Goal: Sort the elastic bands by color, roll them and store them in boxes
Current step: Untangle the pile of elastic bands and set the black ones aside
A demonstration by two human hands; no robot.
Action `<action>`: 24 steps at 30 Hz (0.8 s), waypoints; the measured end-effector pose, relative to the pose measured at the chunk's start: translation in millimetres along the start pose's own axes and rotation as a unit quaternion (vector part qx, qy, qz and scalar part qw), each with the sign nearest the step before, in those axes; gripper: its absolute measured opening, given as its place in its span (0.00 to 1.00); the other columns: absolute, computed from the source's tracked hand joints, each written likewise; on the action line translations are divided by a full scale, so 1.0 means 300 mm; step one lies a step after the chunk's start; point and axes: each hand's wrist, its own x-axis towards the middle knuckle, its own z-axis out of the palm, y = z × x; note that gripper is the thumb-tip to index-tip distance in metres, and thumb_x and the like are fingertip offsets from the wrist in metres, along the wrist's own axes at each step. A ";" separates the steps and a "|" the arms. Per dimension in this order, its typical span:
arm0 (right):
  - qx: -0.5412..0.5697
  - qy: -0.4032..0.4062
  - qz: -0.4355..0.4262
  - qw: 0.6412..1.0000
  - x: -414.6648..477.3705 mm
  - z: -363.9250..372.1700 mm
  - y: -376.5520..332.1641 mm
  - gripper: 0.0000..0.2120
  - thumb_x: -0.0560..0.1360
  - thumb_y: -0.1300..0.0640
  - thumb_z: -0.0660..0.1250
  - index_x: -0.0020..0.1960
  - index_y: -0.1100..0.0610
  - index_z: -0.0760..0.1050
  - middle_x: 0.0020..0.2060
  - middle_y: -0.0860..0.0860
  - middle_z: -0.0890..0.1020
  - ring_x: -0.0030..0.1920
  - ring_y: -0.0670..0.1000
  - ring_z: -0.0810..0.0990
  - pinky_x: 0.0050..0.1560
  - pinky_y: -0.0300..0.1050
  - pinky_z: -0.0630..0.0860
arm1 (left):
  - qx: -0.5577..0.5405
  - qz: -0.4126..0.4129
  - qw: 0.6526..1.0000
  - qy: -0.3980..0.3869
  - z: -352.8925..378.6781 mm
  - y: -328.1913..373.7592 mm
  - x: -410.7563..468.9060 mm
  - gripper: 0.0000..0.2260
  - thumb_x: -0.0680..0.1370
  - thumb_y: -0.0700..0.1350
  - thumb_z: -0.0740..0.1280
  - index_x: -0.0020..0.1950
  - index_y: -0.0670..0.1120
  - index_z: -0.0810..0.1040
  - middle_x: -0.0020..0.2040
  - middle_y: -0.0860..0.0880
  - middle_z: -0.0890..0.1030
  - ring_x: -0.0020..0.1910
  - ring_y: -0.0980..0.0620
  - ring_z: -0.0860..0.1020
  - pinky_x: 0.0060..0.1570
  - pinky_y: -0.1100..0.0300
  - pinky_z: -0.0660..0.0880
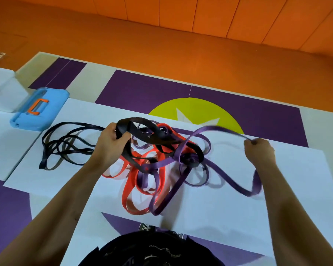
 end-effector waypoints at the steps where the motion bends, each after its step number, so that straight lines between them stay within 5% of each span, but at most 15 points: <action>1: -0.056 -0.038 0.030 0.997 0.007 0.011 0.035 0.14 0.78 0.52 0.64 0.53 0.64 0.78 0.52 0.66 0.82 0.56 0.69 0.79 0.57 0.55 0.74 | -0.010 0.003 1.000 0.001 0.005 0.008 -0.005 0.02 0.80 0.41 0.66 0.49 0.48 0.74 0.43 0.43 0.85 0.40 0.39 0.85 0.50 0.38 0.83; 4: -0.253 -0.106 0.088 0.958 -0.048 0.061 0.064 0.25 0.76 0.48 0.66 0.68 0.60 0.69 0.67 0.62 0.74 0.68 0.65 0.73 0.67 0.57 0.69 | -0.042 0.002 0.999 -0.012 0.019 0.017 -0.015 0.01 0.81 0.41 0.65 0.51 0.46 0.75 0.42 0.44 0.86 0.43 0.39 0.86 0.54 0.39 0.82; 6: -0.326 -0.086 0.023 0.941 -0.110 0.111 0.011 0.27 0.77 0.46 0.67 0.72 0.57 0.66 0.69 0.58 0.70 0.70 0.62 0.70 0.68 0.57 0.66 | -0.056 -0.002 0.998 -0.015 0.027 0.022 -0.017 0.01 0.81 0.41 0.65 0.52 0.46 0.76 0.42 0.44 0.86 0.43 0.40 0.86 0.54 0.39 0.81; 9: -0.113 -0.137 -0.176 0.968 -0.234 0.215 -0.147 0.23 0.77 0.51 0.70 0.70 0.54 0.71 0.65 0.55 0.76 0.64 0.59 0.77 0.63 0.53 0.73 | -0.059 -0.001 0.998 -0.018 0.043 0.023 -0.024 0.02 0.82 0.40 0.65 0.53 0.44 0.76 0.41 0.46 0.86 0.39 0.46 0.86 0.51 0.44 0.83; 11: 0.002 -0.269 -0.277 0.922 -0.334 0.308 -0.244 0.20 0.76 0.53 0.71 0.67 0.51 0.75 0.62 0.50 0.81 0.60 0.54 0.81 0.62 0.51 0.77 | -0.053 -0.002 0.998 -0.022 0.047 0.015 -0.030 0.04 0.81 0.42 0.66 0.54 0.43 0.76 0.41 0.46 0.86 0.40 0.48 0.86 0.53 0.45 0.82; 14: -0.100 -0.386 -0.313 0.862 -0.414 0.450 -0.284 0.36 0.71 0.45 0.74 0.75 0.46 0.64 0.69 0.48 0.77 0.66 0.56 0.79 0.64 0.57 0.77 | -0.048 -0.005 0.999 -0.025 0.046 -0.007 -0.029 0.08 0.77 0.48 0.68 0.53 0.45 0.77 0.43 0.46 0.86 0.47 0.43 0.85 0.58 0.38 0.79; 16: -0.226 -0.371 -0.316 0.843 -0.416 0.513 -0.264 0.43 0.72 0.46 0.74 0.80 0.48 0.55 0.73 0.52 0.71 0.65 0.62 0.78 0.63 0.59 0.77 | -0.050 -0.003 0.998 -0.023 0.047 -0.021 -0.032 0.06 0.79 0.46 0.68 0.53 0.45 0.77 0.43 0.46 0.86 0.47 0.45 0.86 0.58 0.39 0.79; 19: -0.319 -0.259 -0.380 0.828 -0.434 0.547 -0.245 0.34 0.77 0.52 0.71 0.78 0.56 0.60 0.73 0.58 0.67 0.62 0.64 0.79 0.59 0.56 0.76 | -0.049 0.007 0.999 -0.019 0.057 -0.047 -0.036 0.08 0.77 0.48 0.68 0.52 0.46 0.77 0.46 0.43 0.86 0.49 0.42 0.85 0.58 0.39 0.79; 24: -0.189 -0.175 -0.413 0.873 -0.377 0.490 -0.218 0.13 0.80 0.55 0.65 0.62 0.58 0.76 0.60 0.55 0.76 0.59 0.59 0.78 0.60 0.54 0.75 | 0.025 0.067 0.997 -0.025 0.079 -0.090 -0.024 0.04 0.80 0.42 0.68 0.53 0.45 0.74 0.41 0.48 0.83 0.44 0.46 0.83 0.47 0.49 0.79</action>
